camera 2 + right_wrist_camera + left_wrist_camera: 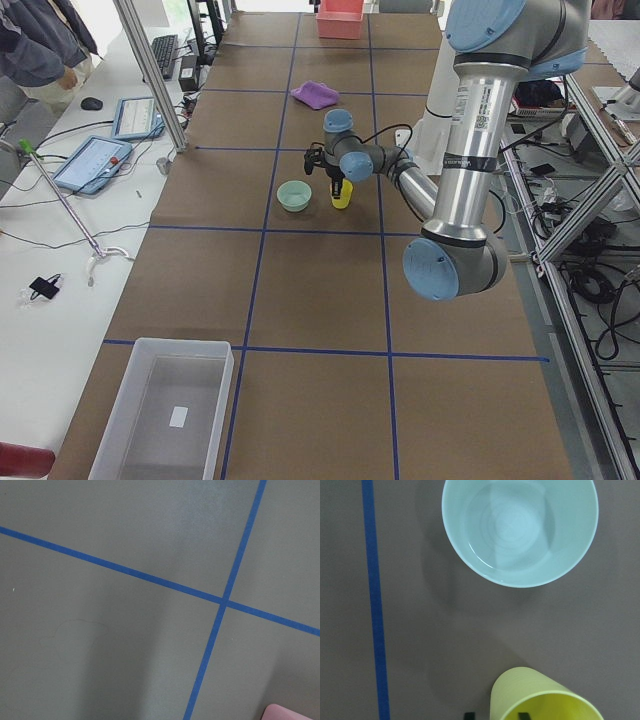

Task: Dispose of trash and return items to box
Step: 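Lift the yellow cup with the left gripper and carry it off the table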

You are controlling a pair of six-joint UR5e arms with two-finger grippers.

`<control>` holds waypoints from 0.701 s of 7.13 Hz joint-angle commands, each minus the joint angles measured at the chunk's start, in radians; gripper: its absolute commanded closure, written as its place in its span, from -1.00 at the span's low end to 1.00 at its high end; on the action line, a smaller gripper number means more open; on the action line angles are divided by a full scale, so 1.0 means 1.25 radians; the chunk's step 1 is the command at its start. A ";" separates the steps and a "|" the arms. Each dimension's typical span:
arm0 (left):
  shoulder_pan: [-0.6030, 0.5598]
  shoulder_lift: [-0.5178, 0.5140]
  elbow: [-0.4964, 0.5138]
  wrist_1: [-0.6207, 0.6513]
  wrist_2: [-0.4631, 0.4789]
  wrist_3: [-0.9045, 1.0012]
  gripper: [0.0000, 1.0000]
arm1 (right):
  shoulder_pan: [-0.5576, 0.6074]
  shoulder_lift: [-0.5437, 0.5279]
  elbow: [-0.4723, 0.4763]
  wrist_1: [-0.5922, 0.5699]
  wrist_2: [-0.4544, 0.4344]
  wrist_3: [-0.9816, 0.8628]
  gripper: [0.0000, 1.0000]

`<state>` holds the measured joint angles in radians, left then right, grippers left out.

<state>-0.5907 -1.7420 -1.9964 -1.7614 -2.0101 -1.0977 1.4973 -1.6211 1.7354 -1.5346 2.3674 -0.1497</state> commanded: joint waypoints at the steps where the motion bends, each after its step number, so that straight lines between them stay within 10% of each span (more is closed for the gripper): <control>1: -0.057 0.046 -0.052 0.006 -0.053 0.044 1.00 | -0.007 0.006 -0.004 0.000 -0.002 0.006 -1.00; 5: -0.460 0.001 0.070 0.226 -0.186 0.607 1.00 | -0.020 0.007 -0.011 0.000 -0.003 0.013 -1.00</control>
<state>-1.0157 -1.7009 -2.0079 -1.5443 -2.2307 -0.5700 1.4796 -1.6124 1.7271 -1.5340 2.3651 -0.1342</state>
